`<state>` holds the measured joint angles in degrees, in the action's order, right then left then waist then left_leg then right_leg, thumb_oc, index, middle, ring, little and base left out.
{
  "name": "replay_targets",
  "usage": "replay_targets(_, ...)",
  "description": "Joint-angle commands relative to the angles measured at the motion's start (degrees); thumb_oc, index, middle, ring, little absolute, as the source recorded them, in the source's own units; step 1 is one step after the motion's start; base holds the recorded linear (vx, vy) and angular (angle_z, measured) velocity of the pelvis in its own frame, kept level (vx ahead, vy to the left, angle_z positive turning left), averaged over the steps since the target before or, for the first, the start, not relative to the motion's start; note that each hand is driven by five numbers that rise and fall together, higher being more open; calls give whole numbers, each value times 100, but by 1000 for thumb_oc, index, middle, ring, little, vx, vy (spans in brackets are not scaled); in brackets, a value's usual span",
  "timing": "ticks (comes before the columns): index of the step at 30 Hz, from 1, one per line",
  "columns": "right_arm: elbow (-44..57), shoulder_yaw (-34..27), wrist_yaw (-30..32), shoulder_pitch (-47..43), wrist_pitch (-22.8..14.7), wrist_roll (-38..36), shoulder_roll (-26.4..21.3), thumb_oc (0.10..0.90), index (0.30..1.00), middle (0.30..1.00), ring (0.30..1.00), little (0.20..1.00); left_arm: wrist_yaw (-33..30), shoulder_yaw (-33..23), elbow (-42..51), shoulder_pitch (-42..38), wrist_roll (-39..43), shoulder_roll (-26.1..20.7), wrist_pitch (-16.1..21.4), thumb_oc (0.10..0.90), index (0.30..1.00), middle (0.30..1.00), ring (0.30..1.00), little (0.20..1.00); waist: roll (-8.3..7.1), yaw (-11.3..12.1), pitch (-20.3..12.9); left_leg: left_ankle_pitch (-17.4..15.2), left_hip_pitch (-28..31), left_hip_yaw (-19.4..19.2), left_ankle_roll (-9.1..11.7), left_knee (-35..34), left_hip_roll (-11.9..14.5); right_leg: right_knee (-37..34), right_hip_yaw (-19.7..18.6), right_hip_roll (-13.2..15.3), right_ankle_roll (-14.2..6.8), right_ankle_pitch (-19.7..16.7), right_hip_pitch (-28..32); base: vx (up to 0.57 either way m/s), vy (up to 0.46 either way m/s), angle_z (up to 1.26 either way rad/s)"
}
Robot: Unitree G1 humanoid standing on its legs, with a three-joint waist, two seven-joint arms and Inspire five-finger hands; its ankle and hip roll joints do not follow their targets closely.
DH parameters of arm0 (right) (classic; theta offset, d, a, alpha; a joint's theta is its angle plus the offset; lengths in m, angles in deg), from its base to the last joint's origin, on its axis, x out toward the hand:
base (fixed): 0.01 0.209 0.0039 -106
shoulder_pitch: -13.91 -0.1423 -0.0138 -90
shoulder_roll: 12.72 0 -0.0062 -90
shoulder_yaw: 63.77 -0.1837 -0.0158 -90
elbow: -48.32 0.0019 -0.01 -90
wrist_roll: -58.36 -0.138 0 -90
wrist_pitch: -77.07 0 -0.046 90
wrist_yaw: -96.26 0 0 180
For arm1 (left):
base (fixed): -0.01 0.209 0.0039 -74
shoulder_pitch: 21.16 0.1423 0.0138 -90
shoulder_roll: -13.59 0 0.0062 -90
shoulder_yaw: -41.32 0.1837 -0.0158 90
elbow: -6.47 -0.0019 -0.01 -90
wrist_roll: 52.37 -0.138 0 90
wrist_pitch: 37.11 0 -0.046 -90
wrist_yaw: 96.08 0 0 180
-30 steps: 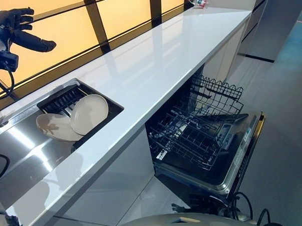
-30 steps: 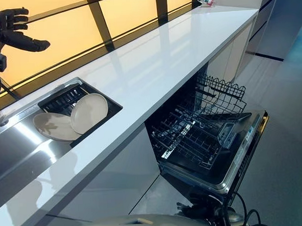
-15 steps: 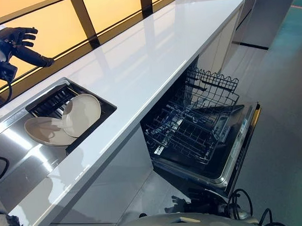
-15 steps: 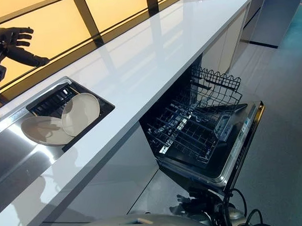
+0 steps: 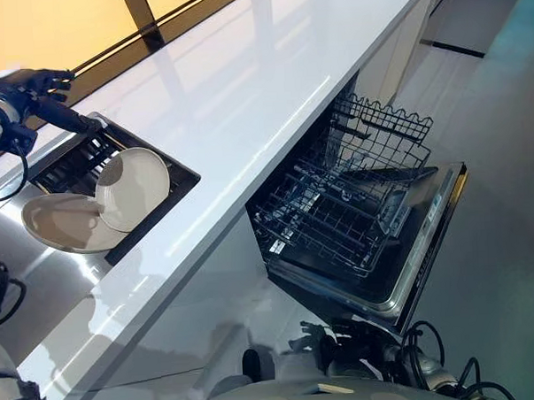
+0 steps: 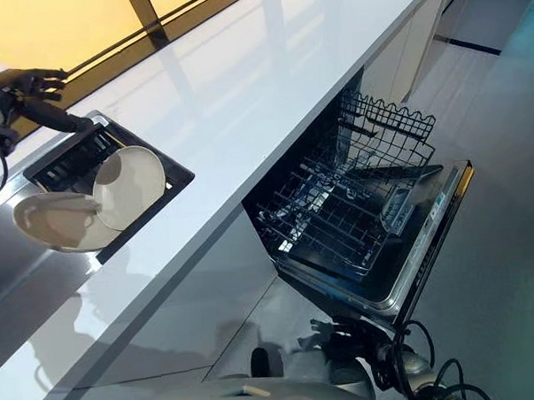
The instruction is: Pick up plates and place into dishwasher.
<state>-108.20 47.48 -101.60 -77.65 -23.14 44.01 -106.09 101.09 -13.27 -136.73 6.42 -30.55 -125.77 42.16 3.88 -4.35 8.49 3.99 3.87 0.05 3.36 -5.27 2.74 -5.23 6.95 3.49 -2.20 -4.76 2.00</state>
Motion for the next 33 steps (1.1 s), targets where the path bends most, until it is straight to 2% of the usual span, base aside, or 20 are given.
replay_targets(1, 17, 317, -54, 178, -122, 208, -302, 800, 900, 900, 900, 900, -31, -777, -294, -605, -276, -319, 338, 800, 900, 900, 900, 900, 9, -85, 129, -338, 2, -319, -394, 27, -560, 63, -190, 41, -444, -15, -6, -49, 28, 0)
replay_targets(16, 41, 229, -31, 187, -108, 331, -289, 800, 900, 900, 900, 900, 618, -829, -341, -149, -434, -325, 391, 800, 900, 900, 900, 900, -20, 19, 128, -307, 3, -274, -383, 27, -574, 30, -92, 73, -475, -25, 48, -13, 6, 1)
replay_targets(23, 188, 207, -35, 242, -50, 339, -335, 800, 900, 900, 900, 900, 489, -1213, -289, 321, -398, -232, 455, 800, 900, 900, 900, 900, -62, 32, 174, -288, -3, -281, -373, 27, -558, 29, -90, 62, -450, -11, 59, -6, 8, 2)
replay_targets(33, 301, 247, -40, 172, -155, 225, -380, 800, 900, 900, 900, 900, 415, -1368, -393, 470, -428, -118, 517, 800, 900, 900, 900, 900, -178, 16, 381, -247, -140, -354, -374, 54, -519, 52, -158, 60, -441, -55, -80, -38, 11, 1)
